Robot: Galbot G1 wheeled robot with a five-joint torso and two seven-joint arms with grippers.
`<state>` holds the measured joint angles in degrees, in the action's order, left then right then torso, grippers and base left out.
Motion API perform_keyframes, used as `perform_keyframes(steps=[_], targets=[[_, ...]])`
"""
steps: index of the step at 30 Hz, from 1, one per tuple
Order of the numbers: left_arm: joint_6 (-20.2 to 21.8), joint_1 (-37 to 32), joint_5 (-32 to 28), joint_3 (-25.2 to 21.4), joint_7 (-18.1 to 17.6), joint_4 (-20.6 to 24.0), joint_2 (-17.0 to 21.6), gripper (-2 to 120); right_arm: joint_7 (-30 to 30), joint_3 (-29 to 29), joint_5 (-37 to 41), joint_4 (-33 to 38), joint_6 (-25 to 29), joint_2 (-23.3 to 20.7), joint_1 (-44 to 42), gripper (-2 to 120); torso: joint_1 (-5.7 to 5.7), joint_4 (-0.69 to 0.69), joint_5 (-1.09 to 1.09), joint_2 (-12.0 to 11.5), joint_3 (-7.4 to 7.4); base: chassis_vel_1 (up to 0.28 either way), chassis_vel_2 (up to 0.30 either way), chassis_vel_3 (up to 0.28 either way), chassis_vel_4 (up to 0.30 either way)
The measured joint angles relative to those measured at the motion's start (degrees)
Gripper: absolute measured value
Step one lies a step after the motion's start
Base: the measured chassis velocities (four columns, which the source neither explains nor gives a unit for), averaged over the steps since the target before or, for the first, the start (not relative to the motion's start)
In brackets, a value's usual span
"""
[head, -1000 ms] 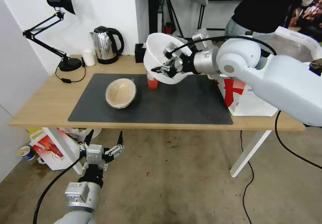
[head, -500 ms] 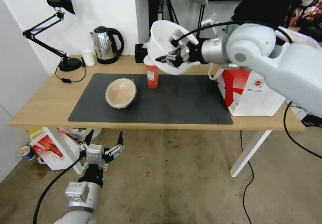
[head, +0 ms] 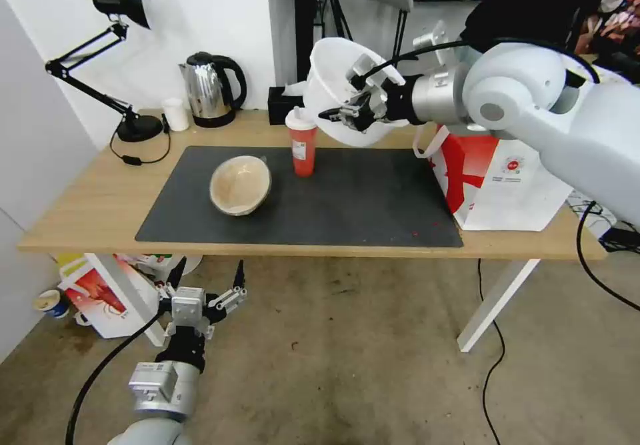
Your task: Pick up the trash from the table and place it into the takeout bag.
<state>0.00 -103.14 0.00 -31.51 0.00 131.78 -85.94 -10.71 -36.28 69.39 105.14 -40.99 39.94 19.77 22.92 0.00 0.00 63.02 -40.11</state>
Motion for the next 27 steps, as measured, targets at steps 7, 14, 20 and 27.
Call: perform_keyframes(steps=[7, 14, 20, 27], targets=[[0.0, 0.0, 0.0, 0.0, 0.0, 0.0, 0.0, 100, -0.22, -0.03, 0.17, -0.53, 0.04, -2.14, 1.59, 0, 0.0, -0.01, 0.0, 0.0, 0.0, 0.0, 0.0, 0.0, 0.0], [0.0, 0.0, 0.0, 0.0, 0.0, 0.0, 0.0, 100, -0.25, 1.17, 0.81, -0.76, 0.14, -4.07, 1.73, 0, 0.0, 0.0, 0.0, 0.0, 0.0, 0.0, 0.0, 0.0, 0.0], [0.0, 0.0, 0.0, 0.0, 0.0, 0.0, 0.0, 100, -0.34, 2.84, 1.57, -2.51, 0.22, -5.06, 2.4, 0, 0.0, 0.0, 0.0, 0.0, 0.0, 0.0, 0.0, 0.0, 0.0], [0.0, 0.0, 0.0, 0.0, 0.0, 0.0, 0.0, 100, -0.73, 3.98, 2.04, -3.74, 0.29, -6.96, 3.44, 0, 0.0, 0.0, 0.0, 0.0, 0.0, 0.0, 0.0, 0.0, 0.0]])
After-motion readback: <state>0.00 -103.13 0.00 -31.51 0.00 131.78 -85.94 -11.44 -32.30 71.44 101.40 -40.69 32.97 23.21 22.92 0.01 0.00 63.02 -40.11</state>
